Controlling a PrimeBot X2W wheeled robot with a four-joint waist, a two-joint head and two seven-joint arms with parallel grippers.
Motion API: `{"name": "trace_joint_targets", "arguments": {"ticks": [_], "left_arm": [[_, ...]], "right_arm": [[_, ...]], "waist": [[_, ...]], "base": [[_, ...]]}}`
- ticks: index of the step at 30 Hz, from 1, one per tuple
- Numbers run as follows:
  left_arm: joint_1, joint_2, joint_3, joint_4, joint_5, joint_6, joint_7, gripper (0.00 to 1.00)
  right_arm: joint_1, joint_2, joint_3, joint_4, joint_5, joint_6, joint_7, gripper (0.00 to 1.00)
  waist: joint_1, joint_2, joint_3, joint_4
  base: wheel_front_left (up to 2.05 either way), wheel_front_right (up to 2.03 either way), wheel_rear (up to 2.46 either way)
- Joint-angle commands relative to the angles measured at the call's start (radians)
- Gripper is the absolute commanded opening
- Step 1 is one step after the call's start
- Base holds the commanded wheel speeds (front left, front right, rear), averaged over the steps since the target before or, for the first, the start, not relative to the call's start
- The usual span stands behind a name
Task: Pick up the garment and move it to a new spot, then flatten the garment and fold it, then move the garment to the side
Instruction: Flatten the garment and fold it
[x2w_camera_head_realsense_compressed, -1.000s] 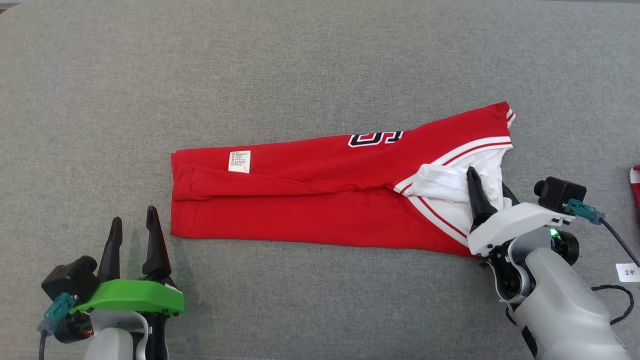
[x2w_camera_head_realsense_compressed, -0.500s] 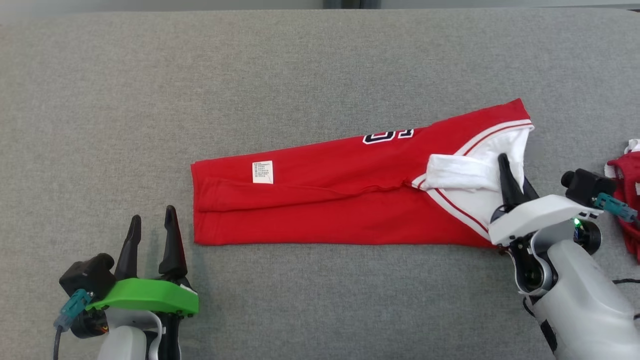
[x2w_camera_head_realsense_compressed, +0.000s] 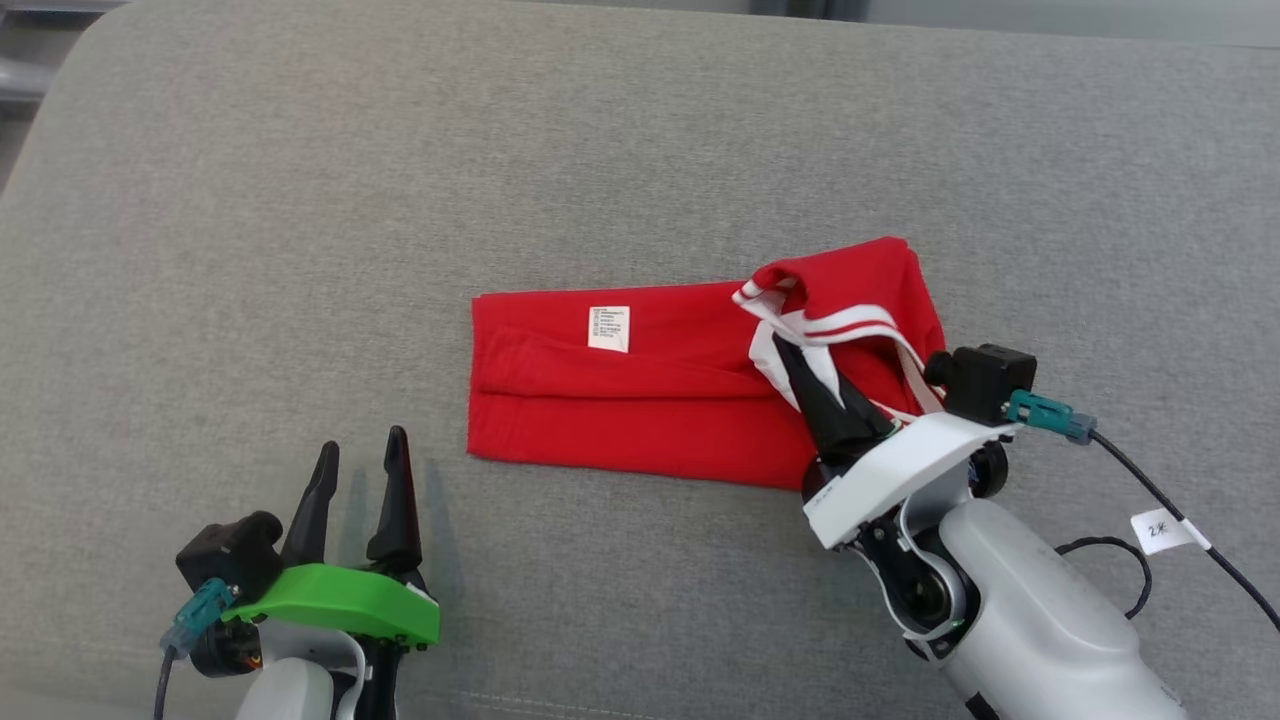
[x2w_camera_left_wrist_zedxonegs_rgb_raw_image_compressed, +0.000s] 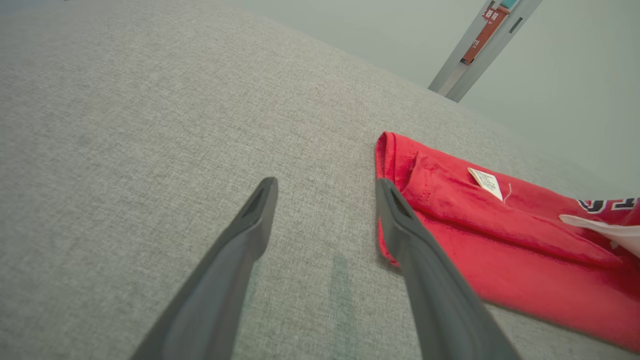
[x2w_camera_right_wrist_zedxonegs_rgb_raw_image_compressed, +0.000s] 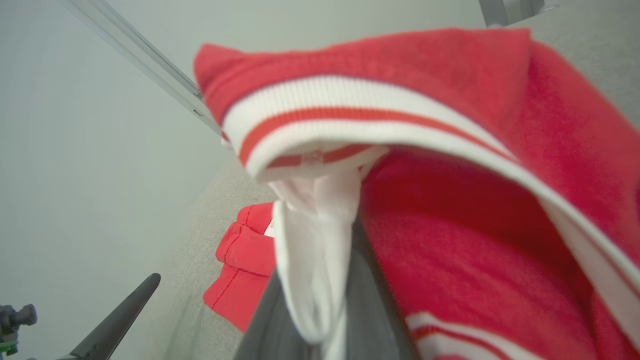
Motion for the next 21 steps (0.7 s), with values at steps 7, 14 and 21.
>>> {"name": "trace_joint_targets", "arguments": {"ticks": [7,14,21], "left_arm": [[0.043,0.004,-0.034,0.007,-0.003,0.000,0.001,1.00],[0.066,0.004,-0.074,0.014,-0.018,0.000,0.001,1.00],[0.053,0.004,-0.101,0.007,-0.031,0.000,0.001,1.00]], "right_arm": [[-0.054,0.053,0.063,0.099,-0.006,0.000,0.005,0.00],[-0.122,0.087,0.100,0.221,-0.028,0.000,-0.009,0.00],[-0.193,0.107,0.111,0.298,-0.043,0.000,-0.044,1.00]], "waist": [[0.0000,0.0000,-0.034,0.199],[0.0000,0.0000,-0.048,0.283],[0.0000,0.0000,-0.044,0.286]], "base": [[0.00,0.00,0.00],[0.00,0.00,0.00],[0.00,0.00,0.00]]}}
